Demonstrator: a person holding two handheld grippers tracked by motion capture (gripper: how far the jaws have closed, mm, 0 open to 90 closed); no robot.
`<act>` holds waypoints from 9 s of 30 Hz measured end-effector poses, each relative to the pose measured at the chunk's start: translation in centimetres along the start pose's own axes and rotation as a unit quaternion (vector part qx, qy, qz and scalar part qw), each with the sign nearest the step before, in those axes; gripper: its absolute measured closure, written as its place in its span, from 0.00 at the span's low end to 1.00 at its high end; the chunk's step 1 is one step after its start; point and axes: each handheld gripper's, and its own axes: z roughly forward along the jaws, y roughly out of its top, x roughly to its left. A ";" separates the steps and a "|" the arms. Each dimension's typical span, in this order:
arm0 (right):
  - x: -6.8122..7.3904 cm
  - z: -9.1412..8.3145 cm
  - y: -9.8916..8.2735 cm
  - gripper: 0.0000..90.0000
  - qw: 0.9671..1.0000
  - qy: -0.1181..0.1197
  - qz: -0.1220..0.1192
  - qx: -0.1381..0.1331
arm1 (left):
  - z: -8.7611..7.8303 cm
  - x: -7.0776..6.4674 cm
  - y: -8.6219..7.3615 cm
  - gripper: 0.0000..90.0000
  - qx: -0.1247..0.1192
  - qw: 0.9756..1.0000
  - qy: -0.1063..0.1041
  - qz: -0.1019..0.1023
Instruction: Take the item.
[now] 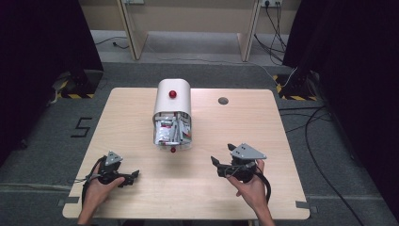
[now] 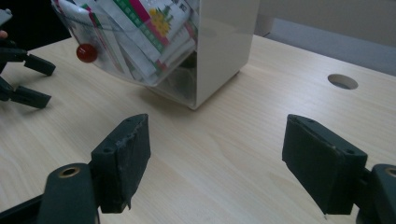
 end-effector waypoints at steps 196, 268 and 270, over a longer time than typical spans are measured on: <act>-1.6 -0.1 6.0 0.95 0.993 -0.013 -0.067 -0.100 | 0.0 0.0 0.0 0.00 0.000 1.000 0.000 0.000; -6.7 4.0 0.1 0.94 0.998 -0.053 -0.015 0.006 | -0.1 0.0 -0.1 0.00 0.000 1.000 0.000 0.000; -6.8 4.1 -0.1 0.94 0.998 -0.054 -0.017 0.009 | -0.1 0.0 -0.1 0.00 0.000 1.000 0.000 0.000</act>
